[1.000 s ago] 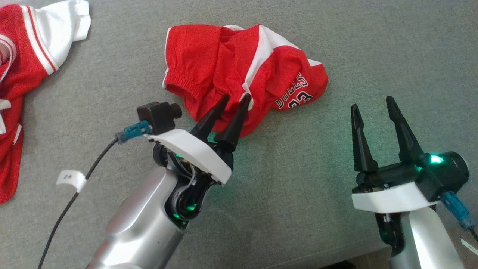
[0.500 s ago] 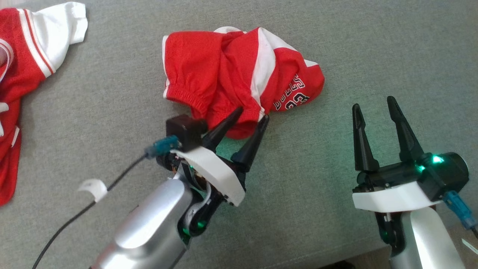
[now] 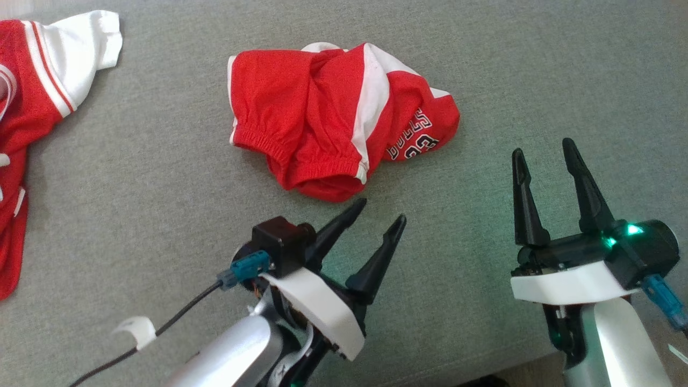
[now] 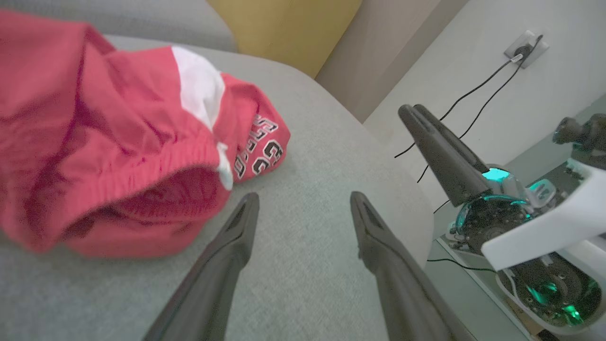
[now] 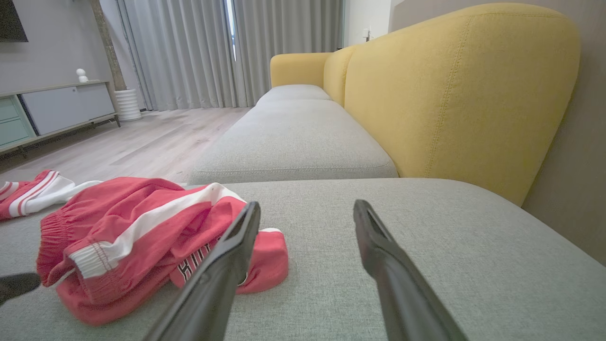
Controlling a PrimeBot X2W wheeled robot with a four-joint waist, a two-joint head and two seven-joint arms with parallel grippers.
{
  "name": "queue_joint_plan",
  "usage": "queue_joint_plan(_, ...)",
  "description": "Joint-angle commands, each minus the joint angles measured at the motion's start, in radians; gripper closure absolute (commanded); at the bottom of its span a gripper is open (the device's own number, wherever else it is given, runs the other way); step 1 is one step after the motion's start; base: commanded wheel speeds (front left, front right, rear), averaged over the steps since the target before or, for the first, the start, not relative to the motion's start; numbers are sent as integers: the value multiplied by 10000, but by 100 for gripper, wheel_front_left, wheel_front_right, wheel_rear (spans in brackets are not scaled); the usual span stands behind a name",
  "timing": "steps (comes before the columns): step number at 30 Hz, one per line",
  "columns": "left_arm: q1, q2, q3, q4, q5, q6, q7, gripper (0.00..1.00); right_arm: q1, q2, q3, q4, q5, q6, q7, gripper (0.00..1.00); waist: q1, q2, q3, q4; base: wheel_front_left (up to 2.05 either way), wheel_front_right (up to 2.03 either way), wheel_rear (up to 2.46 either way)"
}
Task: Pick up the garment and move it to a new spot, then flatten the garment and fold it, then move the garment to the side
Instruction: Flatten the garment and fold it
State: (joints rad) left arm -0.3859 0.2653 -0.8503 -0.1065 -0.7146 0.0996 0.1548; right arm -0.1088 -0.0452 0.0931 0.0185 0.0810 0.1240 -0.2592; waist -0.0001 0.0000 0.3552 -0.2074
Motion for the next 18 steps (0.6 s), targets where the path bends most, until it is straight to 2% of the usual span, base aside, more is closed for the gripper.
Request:
queue_joint_plan(1, 6, 172, 284, -412, -236, 86, 149, 0, -3, -51, 171, -318, 83, 67, -26, 0, 1, 0, 19, 6, 0, 0, 0)
queue_joint_plan(6, -159, 85, 634, 389, -502, 74, -27, 0, -83, -51, 213, -331, 48, 67, -26, 0, 1, 0, 114, -13, 0, 0, 0)
queue_joint_plan(18, -1347, -350, 744, 2095, -318, -465, -495, 0, -157, -51, 178, -166, 212, 67, -26, 0, 1, 0, 372, -65, 0, 0, 0)
